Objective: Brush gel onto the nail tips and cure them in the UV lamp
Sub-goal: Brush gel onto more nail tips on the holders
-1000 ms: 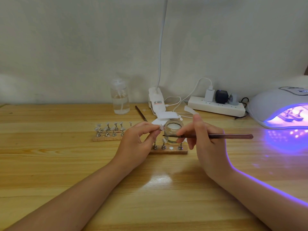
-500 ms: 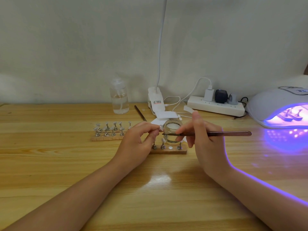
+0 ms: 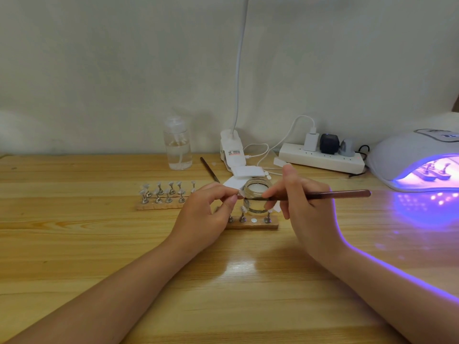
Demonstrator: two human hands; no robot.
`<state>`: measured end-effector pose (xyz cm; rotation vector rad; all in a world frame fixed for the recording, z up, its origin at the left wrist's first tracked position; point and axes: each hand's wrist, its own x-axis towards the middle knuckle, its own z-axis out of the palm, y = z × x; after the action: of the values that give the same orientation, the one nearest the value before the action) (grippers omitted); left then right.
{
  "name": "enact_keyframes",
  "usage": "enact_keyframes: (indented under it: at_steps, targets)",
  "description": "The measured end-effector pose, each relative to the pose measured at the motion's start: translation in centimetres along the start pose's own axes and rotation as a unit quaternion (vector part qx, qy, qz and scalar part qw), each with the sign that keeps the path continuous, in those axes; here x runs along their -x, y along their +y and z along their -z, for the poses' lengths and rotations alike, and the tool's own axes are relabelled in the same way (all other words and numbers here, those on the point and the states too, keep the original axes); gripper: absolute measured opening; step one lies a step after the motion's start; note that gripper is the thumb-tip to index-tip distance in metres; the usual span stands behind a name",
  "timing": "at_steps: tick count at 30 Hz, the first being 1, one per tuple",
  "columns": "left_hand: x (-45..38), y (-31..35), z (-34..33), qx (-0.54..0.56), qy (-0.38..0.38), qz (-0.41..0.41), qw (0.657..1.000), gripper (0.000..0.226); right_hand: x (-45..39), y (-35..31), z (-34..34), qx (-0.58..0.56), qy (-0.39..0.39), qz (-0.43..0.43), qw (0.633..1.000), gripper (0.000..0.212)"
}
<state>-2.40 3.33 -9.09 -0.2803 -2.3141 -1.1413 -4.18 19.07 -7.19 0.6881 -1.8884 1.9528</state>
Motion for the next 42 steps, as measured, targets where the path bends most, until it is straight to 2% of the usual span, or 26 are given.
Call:
enact_keyframes:
  at_steps: [3, 9, 17, 20, 26, 34, 38, 42]
  targets:
    - [0.0, 0.02, 0.04, 0.006, 0.001, 0.009, 1.0, 0.016, -0.08, 0.09, 0.14, -0.002, 0.01, 0.013, 1.0, 0.049]
    - [-0.02, 0.1, 0.07, 0.004, -0.003, -0.005, 1.0, 0.015, -0.07, 0.03, -0.31, 0.036, -0.012, 0.035, 0.999, 0.035]
    - [0.0, 0.12, 0.05, 0.011, 0.001, -0.006, 1.0, 0.021, 0.0, 0.13, -0.04, 0.021, 0.01, 0.019, 1.0, 0.047]
    - [-0.06, 0.13, 0.08, 0.002, 0.0, -0.005, 1.0, 0.018, -0.09, 0.09, 0.04, 0.009, 0.021, 0.028, 0.999, 0.042]
    - [-0.05, 0.21, 0.12, -0.009, 0.001, -0.021, 1.0, 0.015, 0.09, 0.15, -0.31, 0.043, -0.022, 0.063, 0.997, 0.036]
    - [-0.05, 0.18, 0.06, -0.007, 0.001, -0.021, 1.0, 0.015, -0.03, 0.18, 0.01, 0.017, 0.009, 0.01, 1.0, 0.05]
    - [-0.06, 0.24, 0.08, -0.006, 0.001, -0.021, 1.0, 0.015, -0.14, 0.16, 0.03, 0.007, 0.022, 0.011, 1.0, 0.049]
    - [-0.03, 0.27, 0.1, -0.011, 0.001, -0.023, 1.0, 0.015, -0.03, -0.13, -0.29, 0.028, -0.011, 0.021, 0.999, 0.039]
